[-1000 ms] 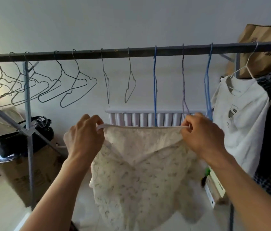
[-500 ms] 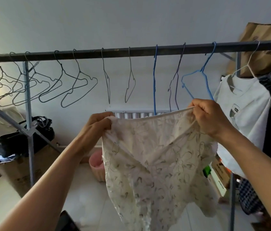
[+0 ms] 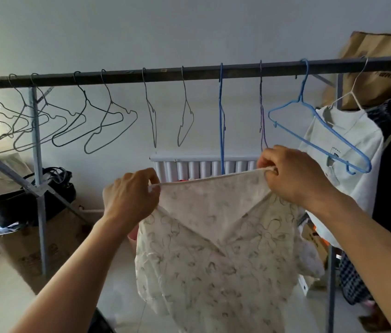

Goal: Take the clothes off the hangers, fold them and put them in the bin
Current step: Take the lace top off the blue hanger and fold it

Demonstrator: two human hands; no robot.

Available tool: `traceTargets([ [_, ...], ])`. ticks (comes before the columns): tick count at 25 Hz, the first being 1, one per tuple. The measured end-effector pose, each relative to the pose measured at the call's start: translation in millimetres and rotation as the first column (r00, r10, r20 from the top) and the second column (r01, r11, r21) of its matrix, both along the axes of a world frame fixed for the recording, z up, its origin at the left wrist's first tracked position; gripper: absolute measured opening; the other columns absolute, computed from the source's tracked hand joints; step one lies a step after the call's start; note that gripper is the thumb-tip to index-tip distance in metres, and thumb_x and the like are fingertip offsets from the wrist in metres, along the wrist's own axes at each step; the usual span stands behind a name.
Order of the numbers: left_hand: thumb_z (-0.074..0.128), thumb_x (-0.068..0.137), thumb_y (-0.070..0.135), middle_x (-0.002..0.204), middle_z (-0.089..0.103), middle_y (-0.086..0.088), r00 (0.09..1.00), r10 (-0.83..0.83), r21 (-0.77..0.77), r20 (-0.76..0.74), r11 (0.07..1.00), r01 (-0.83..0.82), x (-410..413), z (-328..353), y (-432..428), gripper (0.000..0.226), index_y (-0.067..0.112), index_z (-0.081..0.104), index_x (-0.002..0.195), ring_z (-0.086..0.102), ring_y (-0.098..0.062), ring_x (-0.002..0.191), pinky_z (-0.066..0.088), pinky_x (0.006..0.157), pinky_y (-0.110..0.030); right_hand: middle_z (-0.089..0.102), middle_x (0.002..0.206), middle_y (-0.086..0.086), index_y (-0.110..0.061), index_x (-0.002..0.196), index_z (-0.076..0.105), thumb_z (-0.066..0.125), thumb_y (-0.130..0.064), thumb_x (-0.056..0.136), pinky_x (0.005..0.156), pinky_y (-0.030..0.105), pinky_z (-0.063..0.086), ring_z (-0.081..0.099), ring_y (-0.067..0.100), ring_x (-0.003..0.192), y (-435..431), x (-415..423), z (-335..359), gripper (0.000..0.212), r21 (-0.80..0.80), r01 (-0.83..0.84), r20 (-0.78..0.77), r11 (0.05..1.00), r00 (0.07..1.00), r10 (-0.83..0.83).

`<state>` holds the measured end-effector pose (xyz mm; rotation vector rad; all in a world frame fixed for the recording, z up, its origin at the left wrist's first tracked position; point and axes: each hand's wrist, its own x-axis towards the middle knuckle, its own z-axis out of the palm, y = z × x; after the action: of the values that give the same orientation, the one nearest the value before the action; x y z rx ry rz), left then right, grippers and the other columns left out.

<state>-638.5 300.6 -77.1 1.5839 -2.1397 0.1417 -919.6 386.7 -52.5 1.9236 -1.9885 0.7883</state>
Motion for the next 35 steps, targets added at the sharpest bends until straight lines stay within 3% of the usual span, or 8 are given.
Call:
traceTargets([
  [3, 0.059, 0.083, 0.025, 0.085, 0.058, 0.006, 0.947, -0.152, 0.043, -0.283, 0.984, 0.171, 3.3, 2.7, 0.6, 0.008, 0.021, 0.060, 0.078, 0.054, -0.015, 0.081, 0.042, 0.067, -0.032, 0.058, 0.070, -0.005, -0.017, 0.069, 0.063, 0.052, -0.003, 0.084, 0.064, 0.028, 0.035, 0.052, 0.016, 0.070, 2.7, -3.7, -5.9, 0.023, 0.067, -0.094, 0.189, 0.993, 0.979, 0.080],
  [6, 0.058, 0.083, 0.027, 0.070, 0.058, -0.001, 0.669, -0.312, 0.171, -0.674, 0.815, 0.553, 14.3, 9.2, 6.9, 0.018, 0.011, 0.059, 0.074, 0.052, -0.012, 0.067, 0.040, 0.062, -0.027, 0.041, 0.047, -0.009, -0.018, 0.047, 0.048, 0.049, -0.010, 0.080, 0.052, 0.025, 0.029, 0.037, 0.010, 0.051, 5.7, -11.6, -6.3, 0.034, 0.009, -0.288, 0.598, 0.958, 0.769, 0.226],
  [9, 0.053, 0.097, 0.021, 0.067, 0.048, 0.001, 0.646, -0.335, 0.153, -0.686, 0.802, 0.578, 11.9, 9.1, 8.9, 0.023, 0.013, 0.055, 0.075, 0.044, -0.013, 0.061, 0.037, 0.051, -0.025, 0.031, 0.051, -0.005, -0.023, 0.048, 0.037, 0.042, -0.020, 0.073, 0.052, 0.027, 0.024, 0.030, 0.012, 0.051, 5.5, -11.7, -10.4, 0.025, 0.015, -0.373, 0.680, 0.928, 0.684, 0.265],
  [14, 0.064, 0.085, 0.048, 0.074, 0.060, -0.010, 0.770, -0.406, 0.247, -0.492, 0.783, 0.570, 23.1, 24.8, 5.2, 0.036, 0.012, 0.062, 0.084, 0.055, -0.011, 0.067, 0.044, 0.064, -0.031, 0.038, 0.057, -0.002, -0.016, 0.055, 0.046, 0.063, -0.041, 0.089, 0.057, 0.031, 0.031, 0.038, 0.012, 0.054, 5.3, -28.1, -11.5, 0.046, 0.132, -0.393, 0.563, 0.910, 0.785, 0.258],
  [19, 0.073, 0.068, 0.021, 0.091, 0.071, -0.013, 0.664, -0.229, 0.501, -0.712, 0.497, 0.709, 45.0, 35.1, 4.8, 0.029, 0.010, 0.071, 0.095, 0.067, -0.023, 0.085, 0.057, 0.070, -0.029, 0.043, 0.061, 0.003, 0.000, 0.070, 0.057, 0.057, -0.084, 0.062, 0.056, 0.030, 0.036, 0.043, 0.017, 0.058, 9.3, -36.8, -10.4, 0.085, 0.117, -0.386, 0.573, 0.915, 0.779, 0.255],
  [24, 0.067, 0.089, 0.035, 0.077, 0.058, -0.010, 0.691, -0.311, 0.349, -0.652, 0.686, 0.638, 47.3, 21.5, -0.2, 0.035, 0.000, 0.061, 0.090, 0.056, -0.021, 0.071, 0.046, 0.062, -0.034, 0.045, 0.057, -0.009, -0.016, 0.067, 0.054, 0.058, -0.090, 0.050, 0.052, 0.017, 0.036, 0.042, 0.007, 0.053, 10.8, -27.4, -14.8, 0.076, 0.074, -0.416, 0.640, 0.906, 0.717, 0.277],
  [29, 0.064, 0.090, 0.027, 0.066, 0.056, 0.002, 0.619, -0.245, 0.210, -0.746, 0.795, 0.569, 36.2, 7.3, 5.9, 0.020, 0.015, 0.061, 0.075, 0.053, -0.016, 0.062, 0.042, 0.056, -0.030, 0.065, 0.072, 0.005, -0.016, 0.073, 0.067, 0.074, -0.043, 0.073, 0.062, 0.031, 0.048, 0.062, 0.021, 0.069, 18.4, -29.1, -5.9, 0.028, 0.198, -0.464, 0.738, 0.864, 0.650, 0.180],
  [35, 0.062, 0.089, 0.032, 0.063, 0.057, 0.000, 0.855, -0.087, 0.056, -0.512, 0.989, 0.134, 1.3, 0.3, 10.3, 0.025, 0.016, 0.055, 0.071, 0.053, -0.020, 0.061, 0.038, 0.053, -0.031, 0.038, 0.058, -0.003, -0.017, 0.062, 0.042, 0.055, -0.026, 0.095, 0.055, 0.031, 0.029, 0.037, 0.013, 0.055, 12.8, 17.8, -12.4, 0.036, 0.050, -0.103, 0.627, 0.993, 0.778, 0.049],
])
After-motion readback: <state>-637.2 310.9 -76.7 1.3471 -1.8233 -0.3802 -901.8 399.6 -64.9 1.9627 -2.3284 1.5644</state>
